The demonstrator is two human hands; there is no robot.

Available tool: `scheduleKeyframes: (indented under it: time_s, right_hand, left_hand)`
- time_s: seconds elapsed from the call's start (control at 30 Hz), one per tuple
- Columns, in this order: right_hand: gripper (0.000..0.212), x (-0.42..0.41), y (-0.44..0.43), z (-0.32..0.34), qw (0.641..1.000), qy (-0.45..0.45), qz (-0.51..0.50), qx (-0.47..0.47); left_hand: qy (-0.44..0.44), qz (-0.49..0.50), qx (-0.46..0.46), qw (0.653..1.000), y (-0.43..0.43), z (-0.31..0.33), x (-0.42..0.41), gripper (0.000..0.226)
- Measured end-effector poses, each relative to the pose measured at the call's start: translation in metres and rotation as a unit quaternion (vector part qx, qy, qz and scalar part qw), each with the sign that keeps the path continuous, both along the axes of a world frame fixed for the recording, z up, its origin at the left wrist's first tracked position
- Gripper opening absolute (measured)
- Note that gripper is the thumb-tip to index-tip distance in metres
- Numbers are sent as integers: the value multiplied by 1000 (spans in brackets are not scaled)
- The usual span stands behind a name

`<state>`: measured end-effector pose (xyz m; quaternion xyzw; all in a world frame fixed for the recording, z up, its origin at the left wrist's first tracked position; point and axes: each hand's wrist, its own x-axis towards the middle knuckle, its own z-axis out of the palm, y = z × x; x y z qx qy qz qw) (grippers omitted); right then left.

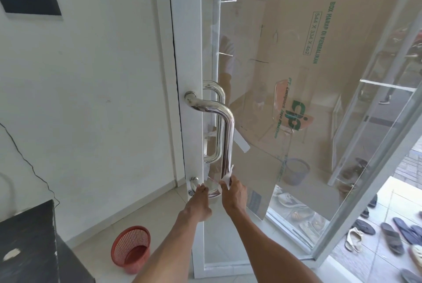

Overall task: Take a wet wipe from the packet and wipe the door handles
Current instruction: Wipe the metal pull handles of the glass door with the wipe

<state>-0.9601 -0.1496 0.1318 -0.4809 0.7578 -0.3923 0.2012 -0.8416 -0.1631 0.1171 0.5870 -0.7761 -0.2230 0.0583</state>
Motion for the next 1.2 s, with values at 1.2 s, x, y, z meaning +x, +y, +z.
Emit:
scheduleKeyframes:
  time_s: [1.2]
  right_hand:
    - [31,-13,4,24,998,32,55,-24]
  left_hand:
    - [-133,-3,78,988,5,33,-8,50]
